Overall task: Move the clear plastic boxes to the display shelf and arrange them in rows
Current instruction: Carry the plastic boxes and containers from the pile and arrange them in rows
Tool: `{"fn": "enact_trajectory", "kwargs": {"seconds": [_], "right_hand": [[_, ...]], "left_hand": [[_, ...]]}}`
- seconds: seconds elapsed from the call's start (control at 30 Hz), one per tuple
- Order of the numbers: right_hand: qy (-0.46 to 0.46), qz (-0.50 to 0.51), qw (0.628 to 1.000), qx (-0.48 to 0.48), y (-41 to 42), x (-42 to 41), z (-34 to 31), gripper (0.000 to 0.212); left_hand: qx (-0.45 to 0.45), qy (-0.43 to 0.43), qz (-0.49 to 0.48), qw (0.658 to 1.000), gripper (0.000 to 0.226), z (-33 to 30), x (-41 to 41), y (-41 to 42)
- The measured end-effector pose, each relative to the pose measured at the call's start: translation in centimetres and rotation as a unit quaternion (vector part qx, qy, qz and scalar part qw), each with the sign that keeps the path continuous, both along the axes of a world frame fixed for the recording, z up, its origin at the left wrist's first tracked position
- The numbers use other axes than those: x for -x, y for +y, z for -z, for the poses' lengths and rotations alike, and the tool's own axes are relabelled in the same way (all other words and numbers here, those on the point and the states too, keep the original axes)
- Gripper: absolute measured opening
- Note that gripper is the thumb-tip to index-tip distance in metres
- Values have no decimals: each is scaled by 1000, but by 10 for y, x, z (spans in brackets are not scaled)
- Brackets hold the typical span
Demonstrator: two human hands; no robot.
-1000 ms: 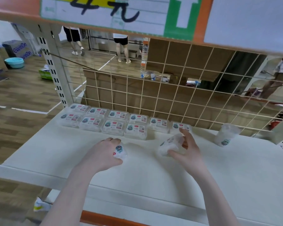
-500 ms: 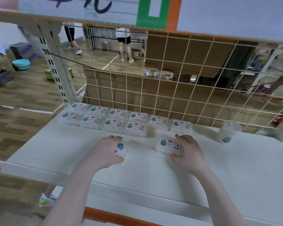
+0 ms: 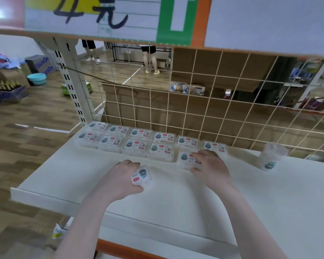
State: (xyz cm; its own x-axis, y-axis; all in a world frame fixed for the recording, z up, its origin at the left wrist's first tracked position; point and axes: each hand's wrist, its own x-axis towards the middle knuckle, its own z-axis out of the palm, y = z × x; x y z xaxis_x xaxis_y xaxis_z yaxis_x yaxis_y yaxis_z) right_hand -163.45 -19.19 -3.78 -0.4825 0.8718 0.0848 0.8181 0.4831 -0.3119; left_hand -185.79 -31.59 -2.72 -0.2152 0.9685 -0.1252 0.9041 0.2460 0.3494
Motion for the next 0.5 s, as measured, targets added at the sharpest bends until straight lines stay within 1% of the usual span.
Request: {"fn": "enact_trajectory", "kwargs": {"seconds": [0.27, 0.4, 0.5], "right_hand": [[9, -2, 1000, -8, 5, 8, 3, 43], [15, 3, 1000, -14, 6, 12, 6, 44], [21, 5, 1000, -19, 8, 14, 9, 44]], "left_hand": [[12, -4, -10, 1000, 77, -3, -3, 1], [1, 8, -5, 1000, 65, -1, -3, 2], [-3, 17, 1, 1000, 68, 0, -3, 3]]}}
